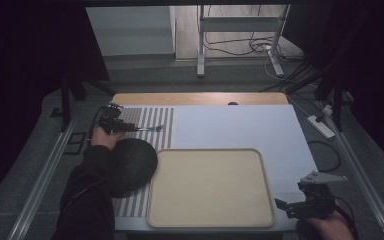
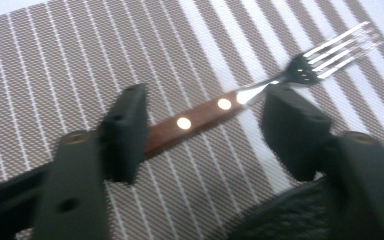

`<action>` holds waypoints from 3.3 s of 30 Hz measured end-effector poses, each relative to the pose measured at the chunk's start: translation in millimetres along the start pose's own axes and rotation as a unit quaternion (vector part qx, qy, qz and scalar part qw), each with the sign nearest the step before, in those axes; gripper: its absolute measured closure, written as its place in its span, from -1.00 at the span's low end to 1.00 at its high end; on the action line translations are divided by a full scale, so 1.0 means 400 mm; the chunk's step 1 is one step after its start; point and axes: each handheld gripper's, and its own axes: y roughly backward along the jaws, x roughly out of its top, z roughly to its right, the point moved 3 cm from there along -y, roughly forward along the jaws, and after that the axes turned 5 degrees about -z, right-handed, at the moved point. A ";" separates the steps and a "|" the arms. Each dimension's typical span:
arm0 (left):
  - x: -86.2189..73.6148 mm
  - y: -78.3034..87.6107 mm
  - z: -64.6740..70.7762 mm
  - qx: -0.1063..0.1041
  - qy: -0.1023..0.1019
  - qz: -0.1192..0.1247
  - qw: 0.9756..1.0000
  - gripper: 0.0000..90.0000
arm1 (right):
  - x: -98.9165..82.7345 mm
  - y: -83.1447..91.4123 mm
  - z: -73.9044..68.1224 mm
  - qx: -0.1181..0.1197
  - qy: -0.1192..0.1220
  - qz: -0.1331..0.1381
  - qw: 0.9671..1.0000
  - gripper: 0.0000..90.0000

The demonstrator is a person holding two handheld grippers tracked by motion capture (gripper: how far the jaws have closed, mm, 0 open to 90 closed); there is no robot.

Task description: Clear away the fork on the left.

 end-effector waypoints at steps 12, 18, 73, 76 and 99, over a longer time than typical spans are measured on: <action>-0.002 -0.045 -0.069 0.054 0.005 -0.030 0.998 0.98 | 0.000 0.001 -0.002 0.003 0.004 -0.001 1.000 -1.00; -0.023 -0.045 -0.078 0.038 0.016 -0.033 0.999 0.98 | -0.001 0.001 -0.001 0.005 0.004 0.000 1.000 -1.00; -0.001 -0.076 0.060 -0.010 -0.070 -0.082 0.994 -0.75 | -0.002 0.000 -0.007 0.007 0.018 -0.003 1.000 -1.00; -0.003 -0.069 0.056 -0.011 -0.084 -0.078 0.993 -0.54 | -0.002 0.000 -0.008 0.007 0.018 -0.004 1.000 -1.00; -0.013 -0.051 0.002 -0.036 -0.159 -0.051 0.985 0.74 | -0.003 0.001 -0.007 0.008 0.015 -0.002 1.000 -1.00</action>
